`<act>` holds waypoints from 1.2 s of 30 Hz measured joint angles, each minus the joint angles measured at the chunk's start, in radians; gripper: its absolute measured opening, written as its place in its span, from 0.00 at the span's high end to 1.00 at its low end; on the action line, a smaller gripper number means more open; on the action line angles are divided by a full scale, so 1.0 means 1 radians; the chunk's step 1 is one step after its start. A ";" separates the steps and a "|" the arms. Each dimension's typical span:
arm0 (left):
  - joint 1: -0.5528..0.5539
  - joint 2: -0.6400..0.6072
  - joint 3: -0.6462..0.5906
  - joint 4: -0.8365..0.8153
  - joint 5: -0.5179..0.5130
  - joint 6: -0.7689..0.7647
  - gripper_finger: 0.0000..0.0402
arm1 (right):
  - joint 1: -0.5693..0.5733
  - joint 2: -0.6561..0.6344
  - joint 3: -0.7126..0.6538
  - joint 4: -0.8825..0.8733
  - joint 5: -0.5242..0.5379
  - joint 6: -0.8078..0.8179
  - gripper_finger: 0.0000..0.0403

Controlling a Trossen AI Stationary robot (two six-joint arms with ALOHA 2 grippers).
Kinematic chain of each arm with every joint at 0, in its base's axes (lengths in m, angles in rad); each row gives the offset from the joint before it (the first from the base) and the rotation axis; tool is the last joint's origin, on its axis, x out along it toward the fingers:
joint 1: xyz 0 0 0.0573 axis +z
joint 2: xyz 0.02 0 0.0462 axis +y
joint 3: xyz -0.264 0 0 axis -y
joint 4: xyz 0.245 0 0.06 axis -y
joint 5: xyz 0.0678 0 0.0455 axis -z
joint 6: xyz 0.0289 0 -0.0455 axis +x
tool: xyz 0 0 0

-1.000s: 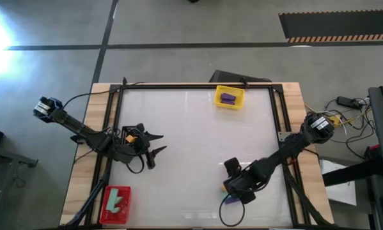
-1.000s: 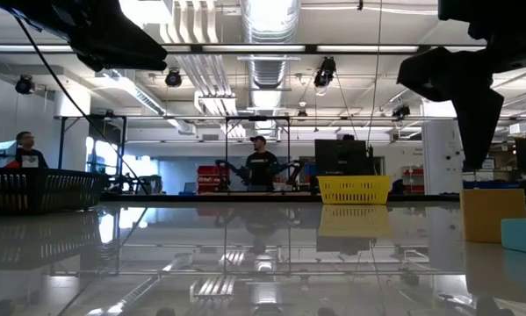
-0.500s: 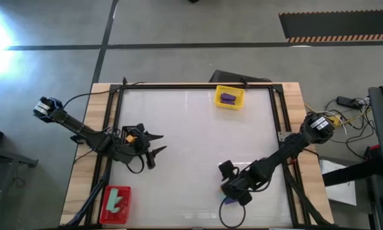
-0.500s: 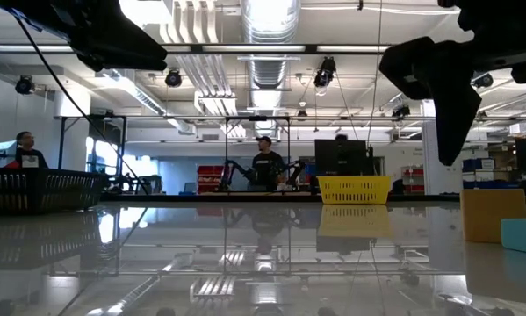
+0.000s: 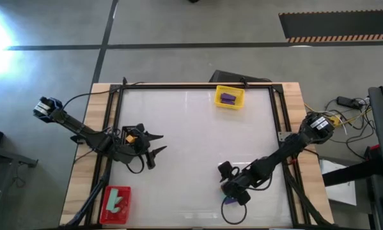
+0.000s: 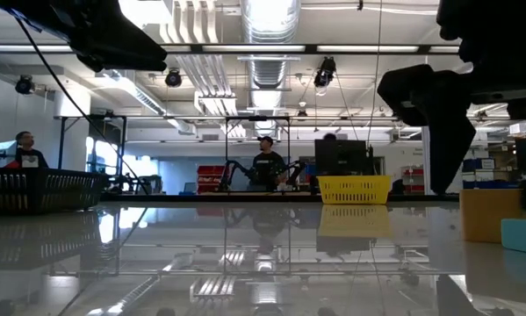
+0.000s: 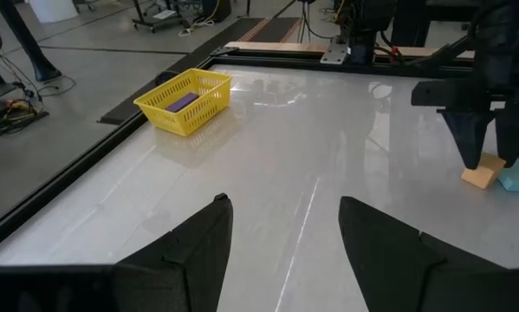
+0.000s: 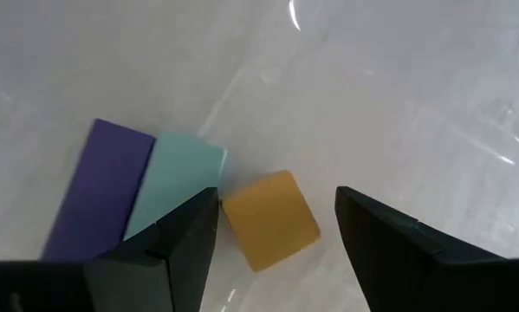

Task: Sort & place blocks by color
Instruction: Put the yellow block into the black bin

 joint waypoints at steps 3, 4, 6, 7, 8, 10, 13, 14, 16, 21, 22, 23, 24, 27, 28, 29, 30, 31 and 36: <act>0.000 0.000 0.000 0.000 0.000 0.000 0.51 | -0.008 0.000 -0.017 0.016 -0.001 -0.007 0.45; 0.000 0.000 0.000 0.000 0.000 0.000 0.51 | -0.012 0.000 -0.020 0.019 -0.003 -0.007 0.45; 0.000 0.000 0.000 0.000 0.000 0.000 0.51 | -0.014 0.000 -0.026 0.032 -0.011 -0.008 0.45; 0.000 0.000 0.000 0.000 0.000 0.000 0.51 | -0.016 0.000 -0.032 0.041 -0.017 -0.007 0.45; 0.000 0.000 -0.001 0.000 0.000 0.000 0.51 | -0.018 0.000 -0.038 0.052 -0.022 -0.007 0.45; 0.000 0.000 -0.001 0.000 -0.001 0.000 0.51 | -0.022 0.000 -0.049 0.077 -0.024 -0.003 0.47; 0.000 0.000 -0.002 0.000 -0.003 0.000 0.51 | -0.029 0.000 -0.054 0.091 -0.027 -0.002 0.53; 0.000 0.000 -0.002 0.000 -0.003 0.000 0.51 | -0.030 0.000 -0.054 0.091 -0.028 -0.001 0.55; 0.000 0.000 -0.002 0.000 -0.004 0.000 0.51 | -0.035 0.000 -0.054 0.092 -0.027 0.001 0.61; 0.000 0.000 -0.002 0.000 -0.004 0.000 0.51 | -0.047 -0.002 -0.052 0.089 -0.031 0.004 0.71; 0.000 0.000 -0.002 0.000 -0.004 0.000 0.51 | -0.052 -0.005 -0.049 0.085 -0.031 0.003 0.71; 0.000 0.000 -0.002 0.000 -0.006 0.002 0.51 | -0.055 -0.007 -0.044 0.078 -0.030 0.002 0.71; 0.000 0.000 -0.002 0.000 -0.007 0.006 0.51 | -0.060 -0.012 -0.041 0.077 -0.030 0.001 0.71; 0.000 0.000 -0.002 0.000 -0.008 0.007 0.51 | -0.073 -0.032 -0.038 0.079 -0.022 -0.006 0.71; 0.000 0.000 -0.002 0.001 -0.008 0.006 0.51 | -0.080 -0.039 -0.038 0.079 -0.015 -0.009 0.71; 0.000 0.000 -0.002 0.004 -0.008 0.003 0.51 | -0.086 -0.047 -0.038 0.081 0.000 -0.013 0.71; 0.000 0.000 -0.002 0.012 -0.008 0.001 0.51 | -0.092 -0.054 -0.039 0.089 0.024 -0.020 0.71; 0.000 0.002 -0.002 0.028 -0.008 0.001 0.51 | -0.098 -0.064 -0.039 0.104 0.050 -0.034 0.71; 0.000 0.061 -0.002 0.194 -0.008 0.041 0.51 | -0.138 -0.104 -0.052 0.314 0.120 -0.127 0.71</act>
